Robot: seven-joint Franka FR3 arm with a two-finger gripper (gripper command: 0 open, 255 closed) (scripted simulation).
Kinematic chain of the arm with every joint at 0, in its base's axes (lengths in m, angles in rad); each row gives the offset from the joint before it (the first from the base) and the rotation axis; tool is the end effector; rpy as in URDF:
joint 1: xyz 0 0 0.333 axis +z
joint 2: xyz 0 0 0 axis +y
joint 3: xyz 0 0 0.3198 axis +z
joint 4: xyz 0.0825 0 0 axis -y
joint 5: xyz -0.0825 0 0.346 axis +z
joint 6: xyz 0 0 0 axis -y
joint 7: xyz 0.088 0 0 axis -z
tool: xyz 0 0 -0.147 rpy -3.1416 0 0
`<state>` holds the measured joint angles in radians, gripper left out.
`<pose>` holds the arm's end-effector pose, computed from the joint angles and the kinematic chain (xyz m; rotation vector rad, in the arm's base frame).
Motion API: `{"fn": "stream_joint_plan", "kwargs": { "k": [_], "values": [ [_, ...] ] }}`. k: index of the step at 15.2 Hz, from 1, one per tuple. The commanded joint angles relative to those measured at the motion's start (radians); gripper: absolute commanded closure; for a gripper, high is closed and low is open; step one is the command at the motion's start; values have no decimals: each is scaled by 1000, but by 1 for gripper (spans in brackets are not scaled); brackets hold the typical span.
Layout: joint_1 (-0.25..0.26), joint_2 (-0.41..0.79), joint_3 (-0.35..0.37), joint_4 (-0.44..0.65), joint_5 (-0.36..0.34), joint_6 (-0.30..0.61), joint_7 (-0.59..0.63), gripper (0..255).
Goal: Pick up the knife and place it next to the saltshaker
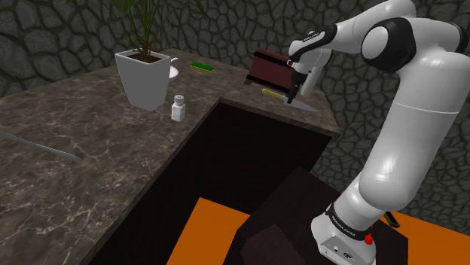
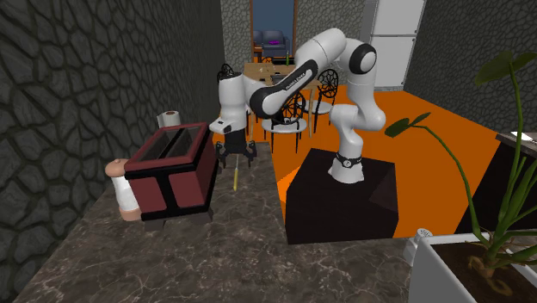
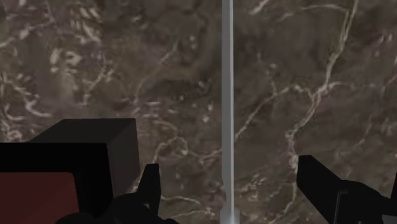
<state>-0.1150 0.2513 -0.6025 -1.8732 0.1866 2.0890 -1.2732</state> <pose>0.4566 -0.3565 0.3838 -3.0514 -0.7459 -0.0396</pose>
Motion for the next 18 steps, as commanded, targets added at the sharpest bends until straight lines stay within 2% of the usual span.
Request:
{"fn": "stream_joint_plan", "kwargs": {
  "k": [1, 8, 9, 18],
  "values": [
    [-4, 17, 4, -9, 10, 19, -7, 0],
    [-4, 17, 4, -9, 10, 19, -7, 0],
    [-3, 17, 4, -10, 10, 19, -7, 255],
    [-4, 17, 4, -9, 10, 19, -7, 255]
  ]
}}
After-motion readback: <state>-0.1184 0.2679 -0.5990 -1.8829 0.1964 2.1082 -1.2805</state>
